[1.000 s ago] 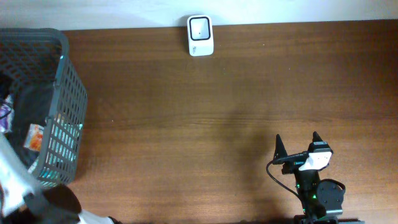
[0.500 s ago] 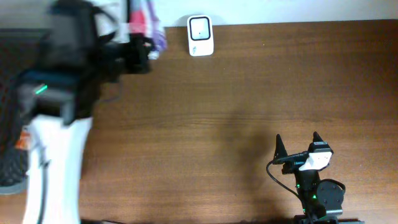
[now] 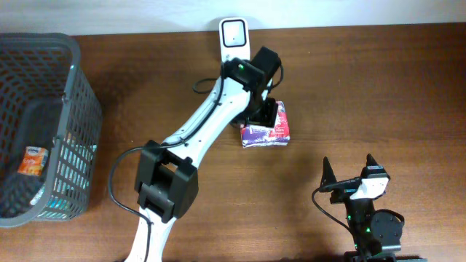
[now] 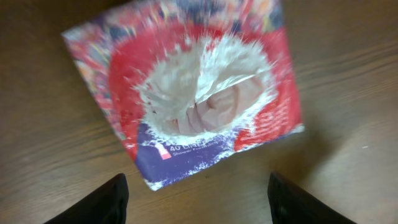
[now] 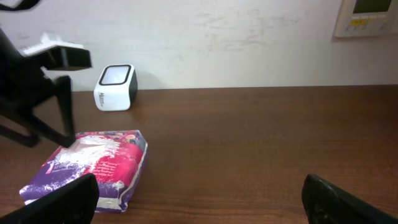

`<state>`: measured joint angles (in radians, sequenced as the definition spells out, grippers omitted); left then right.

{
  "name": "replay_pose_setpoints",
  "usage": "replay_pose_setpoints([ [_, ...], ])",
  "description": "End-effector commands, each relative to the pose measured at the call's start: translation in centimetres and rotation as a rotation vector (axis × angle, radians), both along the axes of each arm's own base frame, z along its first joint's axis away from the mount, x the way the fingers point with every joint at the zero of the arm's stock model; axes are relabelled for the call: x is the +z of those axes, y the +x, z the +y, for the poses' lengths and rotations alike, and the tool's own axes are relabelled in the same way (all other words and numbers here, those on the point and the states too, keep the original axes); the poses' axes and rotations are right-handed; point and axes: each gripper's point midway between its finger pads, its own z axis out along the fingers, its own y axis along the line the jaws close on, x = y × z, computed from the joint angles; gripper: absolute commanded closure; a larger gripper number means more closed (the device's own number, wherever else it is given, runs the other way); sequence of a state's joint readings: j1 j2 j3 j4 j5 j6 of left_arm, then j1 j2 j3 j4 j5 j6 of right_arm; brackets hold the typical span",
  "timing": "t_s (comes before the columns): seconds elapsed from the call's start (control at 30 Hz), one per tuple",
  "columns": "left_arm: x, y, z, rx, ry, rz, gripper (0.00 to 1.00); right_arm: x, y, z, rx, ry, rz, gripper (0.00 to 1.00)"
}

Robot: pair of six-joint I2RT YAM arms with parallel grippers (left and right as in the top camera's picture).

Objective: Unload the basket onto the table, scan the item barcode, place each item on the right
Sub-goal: 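Carry the diaper pack to the table centre and release it, then reach the left gripper into the basket and grasp the white bamboo-print tube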

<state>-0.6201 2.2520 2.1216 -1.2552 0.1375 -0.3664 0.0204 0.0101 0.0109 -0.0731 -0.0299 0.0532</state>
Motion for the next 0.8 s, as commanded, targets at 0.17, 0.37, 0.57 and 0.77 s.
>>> replay_pose_setpoints([
  [0.17, 26.3, 6.2, 18.4, 0.339, -0.274, -0.483, 0.06, -0.2, 0.0, 0.1, 0.005, 0.004, 0.004, 0.01],
  [0.37, 31.7, 2.7, 36.5, 0.538, -0.029, -0.711, 0.01, -0.3, 0.0, 0.1, 0.005, 0.003, 0.005, 0.01],
  [0.57, 21.6, -1.5, 50.1, 0.883, 0.141, -0.341, 0.0, -0.2, 0.0, 0.1, 0.005, 0.004, 0.004, 0.02],
  [0.77, 6.1, -2.8, 55.3, 0.753, 0.166, -0.089, 0.14, -0.2, 0.0, 0.1, 0.005, 0.004, 0.004, 0.01],
])
